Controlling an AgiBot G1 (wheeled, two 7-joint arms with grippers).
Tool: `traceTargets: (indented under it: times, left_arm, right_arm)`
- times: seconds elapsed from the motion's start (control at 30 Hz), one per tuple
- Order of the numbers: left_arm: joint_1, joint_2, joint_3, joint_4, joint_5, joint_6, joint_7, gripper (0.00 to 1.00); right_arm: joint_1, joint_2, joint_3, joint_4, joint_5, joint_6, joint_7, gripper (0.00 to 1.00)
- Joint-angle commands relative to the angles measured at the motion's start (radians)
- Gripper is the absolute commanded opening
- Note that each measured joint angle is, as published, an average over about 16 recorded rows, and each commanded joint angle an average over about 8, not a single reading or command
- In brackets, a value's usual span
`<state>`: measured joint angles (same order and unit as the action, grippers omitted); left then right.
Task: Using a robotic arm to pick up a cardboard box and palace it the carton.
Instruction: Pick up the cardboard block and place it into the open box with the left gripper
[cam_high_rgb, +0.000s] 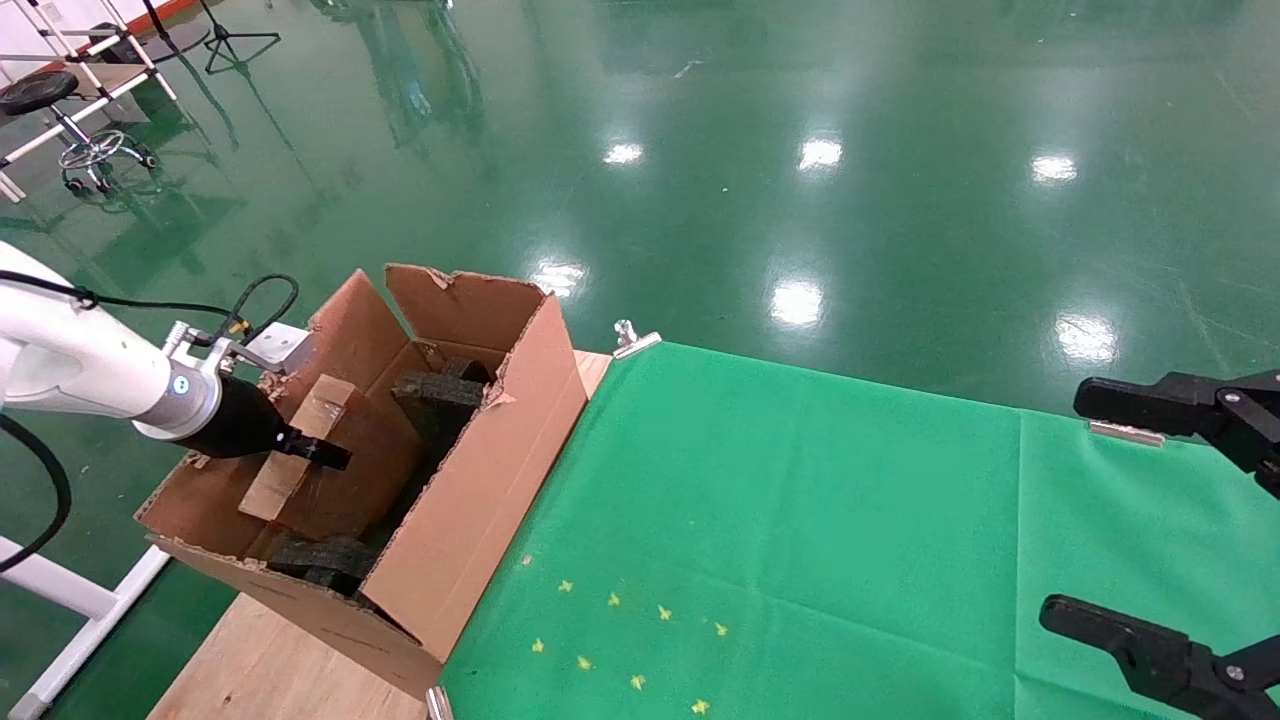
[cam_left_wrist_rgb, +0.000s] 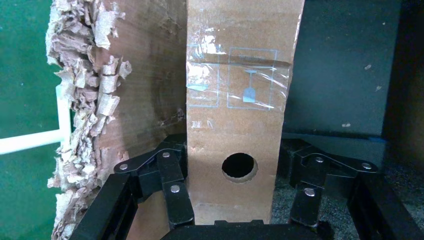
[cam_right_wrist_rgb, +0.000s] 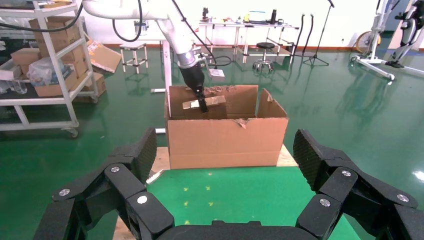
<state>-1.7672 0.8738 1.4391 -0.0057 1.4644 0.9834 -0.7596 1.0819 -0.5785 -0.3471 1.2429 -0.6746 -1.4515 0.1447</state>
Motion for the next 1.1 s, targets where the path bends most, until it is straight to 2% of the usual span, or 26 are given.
traceTargets:
  times: [0.03, 0.73, 1.1]
  left_arm:
    - [0.001, -0.001, -0.001, 0.0, -0.002, -0.002, 0.0, 1.0]
    - [-0.007, 0.002, 0.005, -0.002, 0.008, 0.012, -0.001, 1.0]
    - [-0.095, 0.011, 0.028, -0.045, 0.043, 0.001, 0.036, 1.0]
  right_arm:
    - [0.0, 0.0, 0.0, 0.0, 0.0, 0.0, 0.0, 1.0]
    - [0.0, 0.0, 0.0, 0.0, 0.0, 0.0, 0.0, 1.0]
    - [0.0, 0.0, 0.0, 0.0, 0.0, 0.0, 0.0, 1.0]
